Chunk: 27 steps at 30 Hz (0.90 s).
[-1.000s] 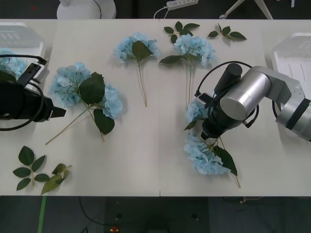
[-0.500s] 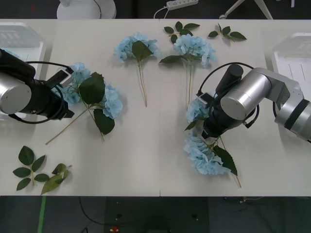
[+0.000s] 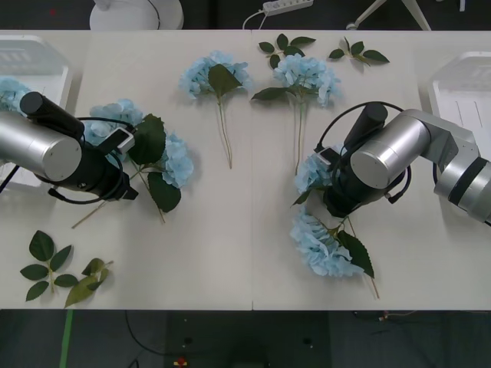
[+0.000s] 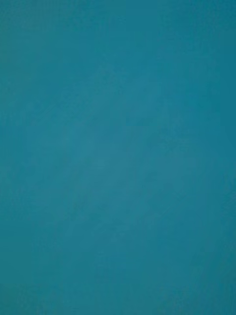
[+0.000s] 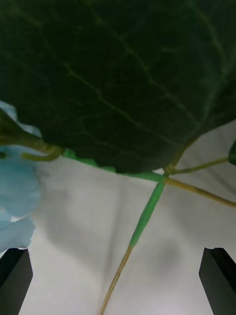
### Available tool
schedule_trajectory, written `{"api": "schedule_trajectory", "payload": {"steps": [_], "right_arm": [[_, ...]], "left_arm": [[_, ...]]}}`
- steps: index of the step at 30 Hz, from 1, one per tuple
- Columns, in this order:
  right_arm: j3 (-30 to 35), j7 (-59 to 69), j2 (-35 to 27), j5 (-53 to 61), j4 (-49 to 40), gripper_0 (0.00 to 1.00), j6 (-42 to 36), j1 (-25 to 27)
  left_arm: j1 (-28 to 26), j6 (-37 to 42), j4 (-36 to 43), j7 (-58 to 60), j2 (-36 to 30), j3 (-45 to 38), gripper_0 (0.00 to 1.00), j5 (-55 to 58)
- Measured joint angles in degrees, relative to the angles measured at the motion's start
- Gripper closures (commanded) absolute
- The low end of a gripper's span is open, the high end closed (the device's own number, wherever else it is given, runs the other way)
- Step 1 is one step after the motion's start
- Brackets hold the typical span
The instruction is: Place the red flowers into the right box and the blue flowers into the left box. If a person shows an open palm, hand one flower to the person first, then continue sorting.
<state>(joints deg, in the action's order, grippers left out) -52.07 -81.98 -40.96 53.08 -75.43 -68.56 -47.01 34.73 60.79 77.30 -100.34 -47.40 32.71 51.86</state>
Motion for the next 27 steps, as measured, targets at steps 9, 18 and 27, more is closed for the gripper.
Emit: {"api": "schedule_trajectory", "payload": {"steps": [9,18,27], "right_arm": [[0.0,0.0,0.06,0.69,1.02,1.0,2.24,0.0],[1.36,0.0,0.05,5.47,1.09,1.0,4.71,-0.03],[15.63,-0.07,-0.62,17.21,1.03,1.0,0.25,-2.15]], "left_arm": [[4.48,-2.63,-8.42,0.0,3.5,4.94,0.0,0.13],[6.87,-4.59,-10.44,0.0,3.86,7.41,0.75,0.52],[7.08,-4.68,-10.64,0.0,4.0,7.42,1.0,0.65]]}}
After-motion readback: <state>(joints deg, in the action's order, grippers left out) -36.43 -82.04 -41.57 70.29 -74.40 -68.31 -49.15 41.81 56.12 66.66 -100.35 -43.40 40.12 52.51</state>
